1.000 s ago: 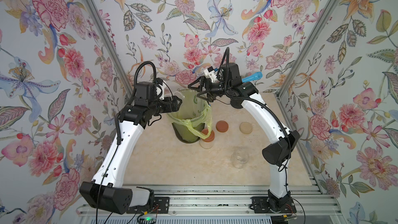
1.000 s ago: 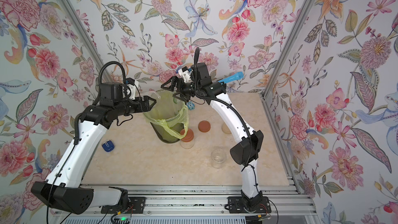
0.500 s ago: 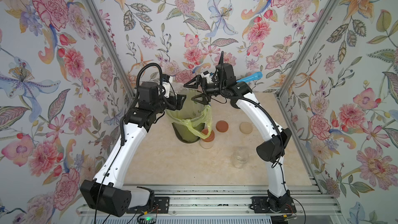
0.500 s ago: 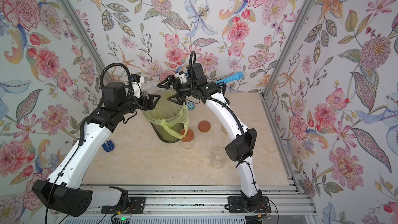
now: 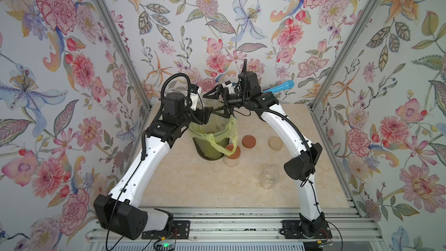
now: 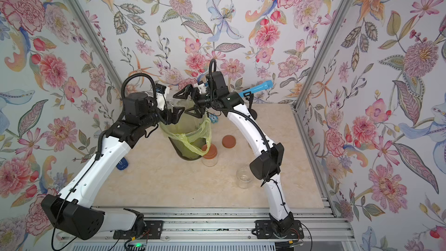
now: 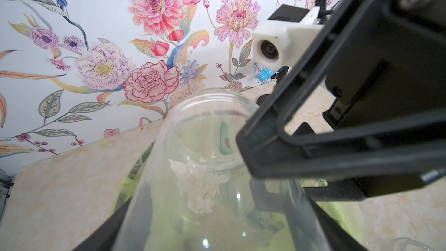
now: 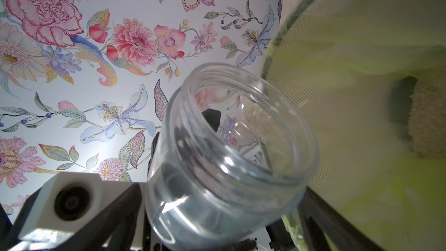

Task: Empty moldy rice from jars
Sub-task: Pour the moldy rice from the jar into the trash bin.

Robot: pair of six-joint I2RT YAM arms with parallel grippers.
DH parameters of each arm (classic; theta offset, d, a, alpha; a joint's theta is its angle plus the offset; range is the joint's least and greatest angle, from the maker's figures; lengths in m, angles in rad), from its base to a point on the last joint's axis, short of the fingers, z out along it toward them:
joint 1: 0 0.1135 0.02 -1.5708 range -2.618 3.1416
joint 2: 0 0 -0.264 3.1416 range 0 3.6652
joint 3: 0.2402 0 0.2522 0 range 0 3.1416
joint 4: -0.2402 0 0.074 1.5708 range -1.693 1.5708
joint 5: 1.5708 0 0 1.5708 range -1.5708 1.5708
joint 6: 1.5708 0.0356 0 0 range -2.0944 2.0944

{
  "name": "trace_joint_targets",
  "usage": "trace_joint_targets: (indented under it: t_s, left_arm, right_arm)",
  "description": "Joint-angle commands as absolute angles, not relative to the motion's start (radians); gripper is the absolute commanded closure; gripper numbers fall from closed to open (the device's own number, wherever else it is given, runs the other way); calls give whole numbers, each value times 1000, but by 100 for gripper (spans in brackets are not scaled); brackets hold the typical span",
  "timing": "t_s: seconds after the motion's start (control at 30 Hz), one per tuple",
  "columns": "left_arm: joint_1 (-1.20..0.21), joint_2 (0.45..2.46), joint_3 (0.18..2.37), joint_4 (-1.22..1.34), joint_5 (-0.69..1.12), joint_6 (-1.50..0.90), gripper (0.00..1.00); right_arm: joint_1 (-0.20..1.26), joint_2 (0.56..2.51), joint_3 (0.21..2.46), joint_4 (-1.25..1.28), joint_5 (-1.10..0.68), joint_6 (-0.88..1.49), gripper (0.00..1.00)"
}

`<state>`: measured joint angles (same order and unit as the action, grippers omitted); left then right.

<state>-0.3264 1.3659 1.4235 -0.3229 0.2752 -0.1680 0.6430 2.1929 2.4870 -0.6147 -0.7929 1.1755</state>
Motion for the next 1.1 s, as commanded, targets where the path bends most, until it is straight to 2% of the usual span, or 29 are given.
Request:
trace_joint_targets:
  t_s: [0.0,0.2,0.27,0.43,0.47,0.5,0.6,0.67,1.07]
  left_arm:
    - [-342,1331,1400,-210,255,-121,100]
    - [-362,1328,1366,-155,272,-108,100]
    - [-368,1326,1357,-147,276,-101,100]
    - [-376,1290,1290,-83,297,-97,100]
    - [-376,1279,1273,-66,300,-97,100]
    - [-377,1271,1262,-50,303,-99,100]
    - [-379,1254,1236,-15,317,-113,100]
    - [-379,1249,1227,-2,319,-130,100]
    - [-381,1207,1158,108,294,-347,100]
  right_arm:
    - [678,2217,2519,-600,-781,1177,0]
    - [702,2230,2528,-595,-767,1187,2]
    - [705,2228,2525,-595,-760,1185,6]
    - [706,2218,2519,-595,-759,1173,26]
    - [706,2215,2517,-596,-758,1171,28]
    - [706,2215,2514,-596,-756,1168,27]
    - [705,2205,2500,-595,-746,1160,12]
    - [702,2196,2492,-596,-736,1149,6]
    - [700,2113,2411,-545,-614,1062,8]
